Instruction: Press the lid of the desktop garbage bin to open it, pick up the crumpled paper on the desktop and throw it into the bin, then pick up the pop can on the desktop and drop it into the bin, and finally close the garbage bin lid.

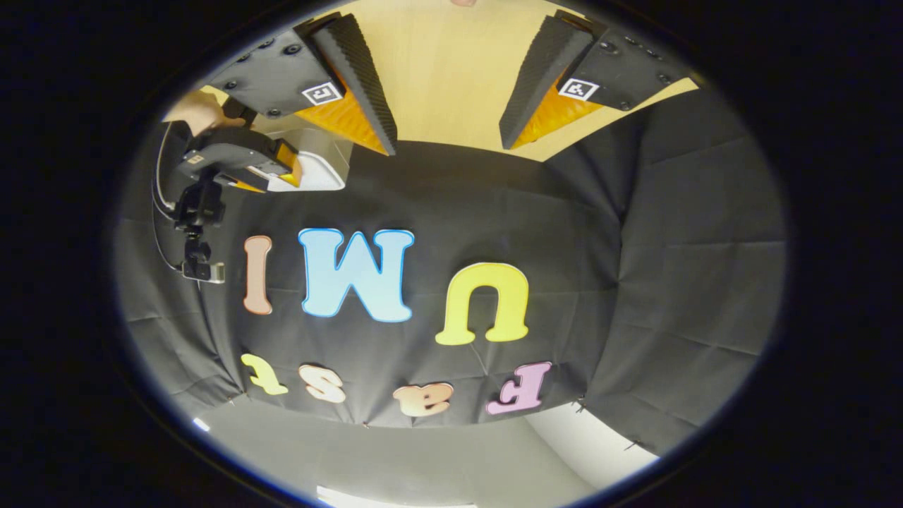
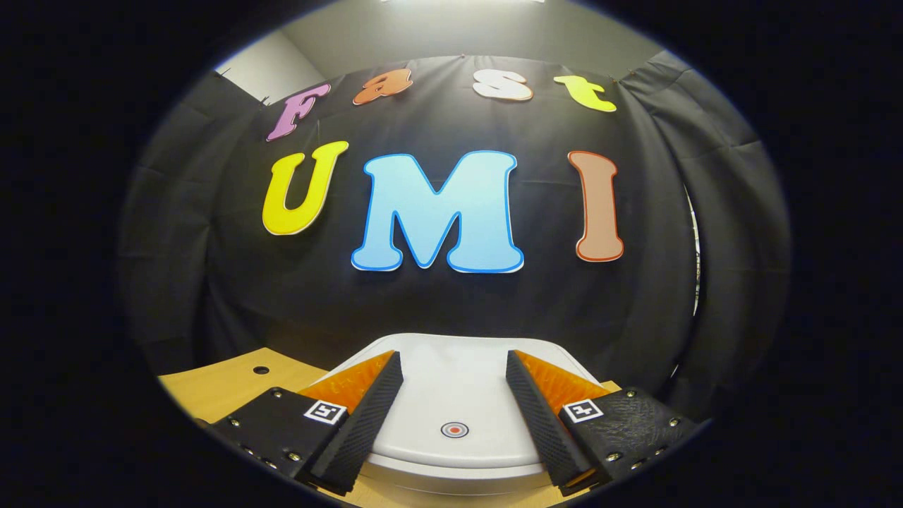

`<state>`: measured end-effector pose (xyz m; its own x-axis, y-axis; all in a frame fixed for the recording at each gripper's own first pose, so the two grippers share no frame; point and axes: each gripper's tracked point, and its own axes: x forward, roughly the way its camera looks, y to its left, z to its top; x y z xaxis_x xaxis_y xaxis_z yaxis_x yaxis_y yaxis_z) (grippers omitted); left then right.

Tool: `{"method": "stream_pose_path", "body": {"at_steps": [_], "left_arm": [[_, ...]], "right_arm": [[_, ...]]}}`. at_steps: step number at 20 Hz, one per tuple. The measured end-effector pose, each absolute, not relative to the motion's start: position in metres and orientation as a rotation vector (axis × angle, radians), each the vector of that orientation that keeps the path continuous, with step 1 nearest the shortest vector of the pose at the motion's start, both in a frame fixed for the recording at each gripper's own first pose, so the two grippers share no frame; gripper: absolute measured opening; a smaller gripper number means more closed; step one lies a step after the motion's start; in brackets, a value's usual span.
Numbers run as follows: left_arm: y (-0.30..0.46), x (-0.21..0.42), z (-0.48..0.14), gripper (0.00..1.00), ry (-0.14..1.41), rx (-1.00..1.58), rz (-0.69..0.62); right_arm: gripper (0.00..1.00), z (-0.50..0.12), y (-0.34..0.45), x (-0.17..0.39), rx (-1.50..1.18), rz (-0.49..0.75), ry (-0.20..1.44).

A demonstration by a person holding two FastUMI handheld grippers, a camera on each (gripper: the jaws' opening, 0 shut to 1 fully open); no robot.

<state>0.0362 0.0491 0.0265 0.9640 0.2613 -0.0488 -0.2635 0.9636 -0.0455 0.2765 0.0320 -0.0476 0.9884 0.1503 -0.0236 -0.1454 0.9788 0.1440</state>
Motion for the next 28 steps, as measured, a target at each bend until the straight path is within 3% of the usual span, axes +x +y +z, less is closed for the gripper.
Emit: {"method": "stream_pose_path", "body": {"at_steps": [11, 19, 28], "left_arm": [[0.036, -0.013, 0.024, 0.96, 0.048, 0.009, 0.340], [0.029, 0.006, 0.031, 0.96, 0.027, 0.002, 0.269], [0.025, 0.032, 0.033, 0.96, 0.011, 0.037, 0.181]], "right_arm": [[0.95, -0.043, 0.026, 0.241, 0.130, 0.178, 0.105], [0.95, -0.021, 0.000, 0.181, 0.092, 0.164, 0.102], [0.95, 0.001, 0.026, 0.122, 0.116, 0.208, 0.078]]}}
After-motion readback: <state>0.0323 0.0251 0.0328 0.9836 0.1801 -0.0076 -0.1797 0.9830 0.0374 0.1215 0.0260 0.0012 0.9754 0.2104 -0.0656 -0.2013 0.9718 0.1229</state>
